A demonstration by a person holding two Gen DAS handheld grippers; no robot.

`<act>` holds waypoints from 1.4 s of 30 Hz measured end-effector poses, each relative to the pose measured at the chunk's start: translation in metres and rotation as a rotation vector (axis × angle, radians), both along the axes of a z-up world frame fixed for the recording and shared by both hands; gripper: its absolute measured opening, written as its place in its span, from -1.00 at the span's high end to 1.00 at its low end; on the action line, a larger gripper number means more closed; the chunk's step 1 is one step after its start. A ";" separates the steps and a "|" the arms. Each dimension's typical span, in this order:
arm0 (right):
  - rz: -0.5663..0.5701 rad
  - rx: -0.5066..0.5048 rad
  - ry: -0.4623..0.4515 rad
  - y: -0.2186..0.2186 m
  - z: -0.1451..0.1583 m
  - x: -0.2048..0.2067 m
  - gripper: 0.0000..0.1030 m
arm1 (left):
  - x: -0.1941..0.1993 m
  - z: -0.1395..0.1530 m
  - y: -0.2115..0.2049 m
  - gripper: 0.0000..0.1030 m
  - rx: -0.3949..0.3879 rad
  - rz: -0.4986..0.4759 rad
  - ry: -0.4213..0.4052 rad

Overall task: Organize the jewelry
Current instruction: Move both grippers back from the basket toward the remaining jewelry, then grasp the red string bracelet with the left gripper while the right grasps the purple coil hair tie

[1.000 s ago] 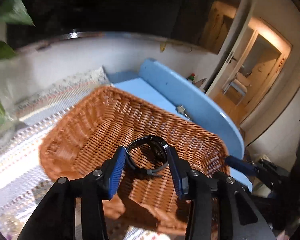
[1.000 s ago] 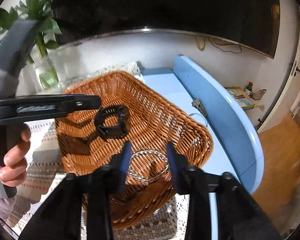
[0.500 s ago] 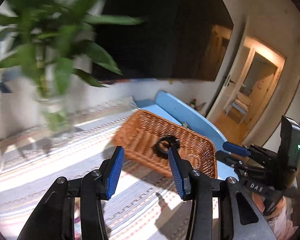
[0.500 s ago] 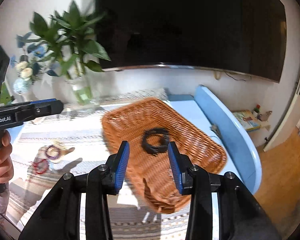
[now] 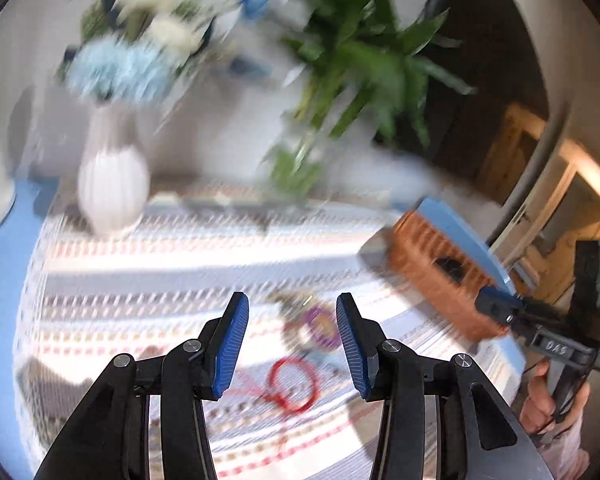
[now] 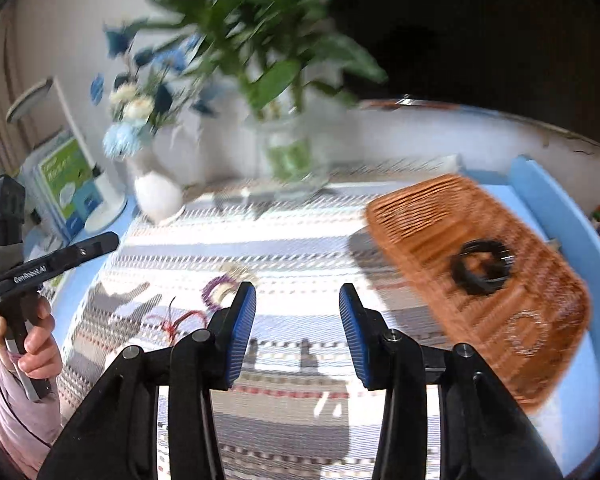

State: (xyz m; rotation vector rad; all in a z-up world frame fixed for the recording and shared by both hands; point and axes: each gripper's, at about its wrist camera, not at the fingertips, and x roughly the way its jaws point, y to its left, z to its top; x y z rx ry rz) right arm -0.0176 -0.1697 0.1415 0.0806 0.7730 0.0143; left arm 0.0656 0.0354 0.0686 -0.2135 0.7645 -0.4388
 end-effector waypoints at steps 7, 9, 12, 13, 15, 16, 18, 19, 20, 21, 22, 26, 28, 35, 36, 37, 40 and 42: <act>0.068 -0.026 0.085 0.043 -0.039 0.031 0.12 | 0.002 -0.050 -0.016 0.12 0.046 -0.144 0.071; 0.068 -0.022 0.110 0.048 -0.049 0.042 0.12 | 0.004 -0.059 -0.025 0.12 0.054 -0.162 0.083; 0.069 0.011 0.145 0.045 -0.060 0.054 0.15 | 0.008 -0.071 -0.036 0.12 0.075 -0.169 0.110; 0.069 0.027 0.153 0.045 -0.064 0.058 0.15 | 0.008 -0.074 -0.040 0.12 0.095 -0.165 0.122; 0.066 0.066 0.174 0.043 -0.073 0.068 0.15 | 0.006 -0.077 -0.045 0.32 0.136 -0.158 0.117; 0.064 0.080 0.183 0.043 -0.076 0.073 0.15 | 0.005 -0.077 -0.046 0.36 0.149 -0.148 0.111; 0.060 0.100 0.200 0.043 -0.085 0.083 0.19 | 0.006 -0.079 -0.047 0.45 0.152 -0.142 0.115; 0.059 0.104 0.205 0.043 -0.087 0.086 0.20 | 0.006 -0.081 -0.046 0.58 0.155 -0.140 0.122; 0.058 0.107 0.211 0.044 -0.090 0.089 0.21 | 0.006 -0.083 -0.046 0.77 0.166 -0.137 0.130; 0.059 0.109 0.218 0.045 -0.094 0.093 0.23 | 0.007 -0.086 -0.047 0.81 0.176 -0.133 0.141; 0.060 0.110 0.222 0.046 -0.096 0.096 0.25 | 0.009 -0.089 -0.048 0.80 0.180 -0.130 0.154; 0.066 0.104 0.237 0.052 -0.105 0.106 0.26 | 0.014 -0.090 -0.043 0.80 0.157 -0.123 0.169; 0.063 0.085 0.239 0.054 -0.108 0.109 0.26 | 0.014 -0.091 -0.042 0.80 0.150 -0.123 0.173; 0.052 0.003 0.233 0.059 -0.116 0.113 0.75 | 0.013 -0.090 -0.046 0.80 0.176 -0.129 0.160; 0.052 0.001 0.228 0.058 -0.115 0.112 0.77 | 0.013 -0.090 -0.046 0.80 0.177 -0.130 0.159; 0.052 0.001 0.224 0.057 -0.114 0.111 0.77 | 0.013 -0.090 -0.046 0.80 0.178 -0.130 0.159; 0.046 0.004 0.220 0.050 -0.111 0.104 0.77 | 0.015 -0.091 -0.045 0.80 0.170 -0.132 0.162; 0.043 0.010 0.216 0.043 -0.108 0.096 0.78 | 0.016 -0.091 -0.045 0.80 0.165 -0.133 0.165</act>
